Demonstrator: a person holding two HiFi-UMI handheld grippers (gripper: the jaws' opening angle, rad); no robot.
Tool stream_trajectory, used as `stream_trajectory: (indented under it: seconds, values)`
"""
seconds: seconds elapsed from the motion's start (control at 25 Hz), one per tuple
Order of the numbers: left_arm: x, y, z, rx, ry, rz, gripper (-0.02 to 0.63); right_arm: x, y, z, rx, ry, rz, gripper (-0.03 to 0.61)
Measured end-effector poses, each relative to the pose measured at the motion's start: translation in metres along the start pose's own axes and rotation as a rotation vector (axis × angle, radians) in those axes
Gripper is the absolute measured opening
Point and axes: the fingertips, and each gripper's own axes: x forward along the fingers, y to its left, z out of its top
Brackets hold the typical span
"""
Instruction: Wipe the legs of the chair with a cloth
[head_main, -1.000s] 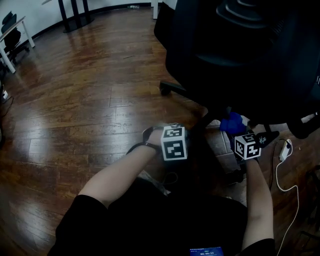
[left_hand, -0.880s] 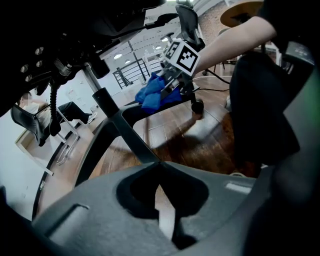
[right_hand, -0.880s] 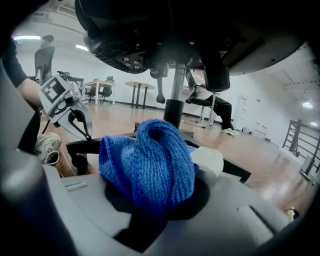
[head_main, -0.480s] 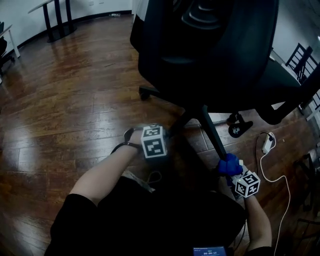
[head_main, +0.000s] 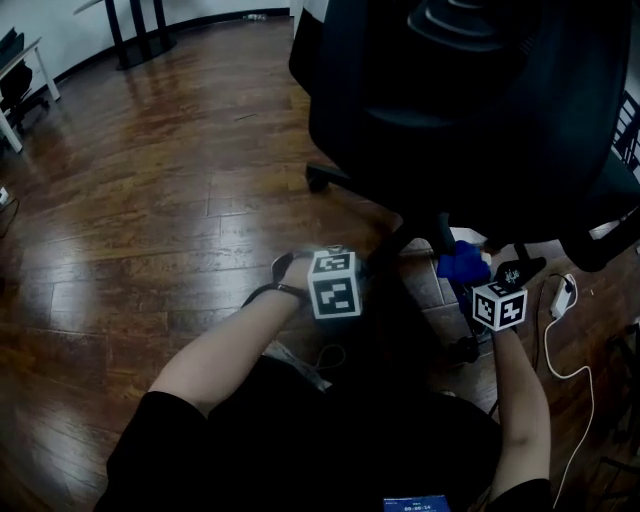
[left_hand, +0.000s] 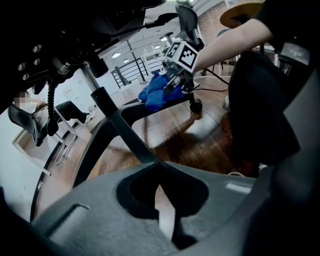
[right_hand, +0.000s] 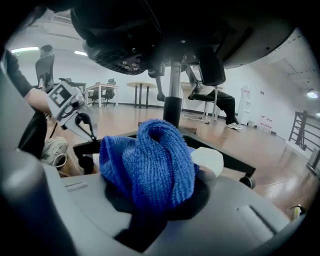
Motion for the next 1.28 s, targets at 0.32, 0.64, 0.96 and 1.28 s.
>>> stream_trajectory:
  seconds: [0.32, 0.64, 0.96, 1.28]
  values:
    - [-0.004, -0.001, 0.0, -0.018, -0.028, -0.012, 0.002, 0.037, 0.005, 0.048, -0.066, -0.033, -0.008, 0.084]
    - [-0.001, 0.0, -0.001, -0.032, -0.011, 0.014, 0.001, -0.035, 0.012, -0.034, 0.019, -0.01, 0.032, 0.083]
    - [0.0, 0.0, -0.004, -0.049, -0.012, 0.027, 0.002, -0.126, 0.016, -0.138, 0.075, 0.056, 0.018, 0.081]
    - [-0.002, 0.001, -0.004, -0.047, -0.023, 0.004, 0.001, -0.082, 0.01, -0.092, -0.011, 0.08, 0.006, 0.081]
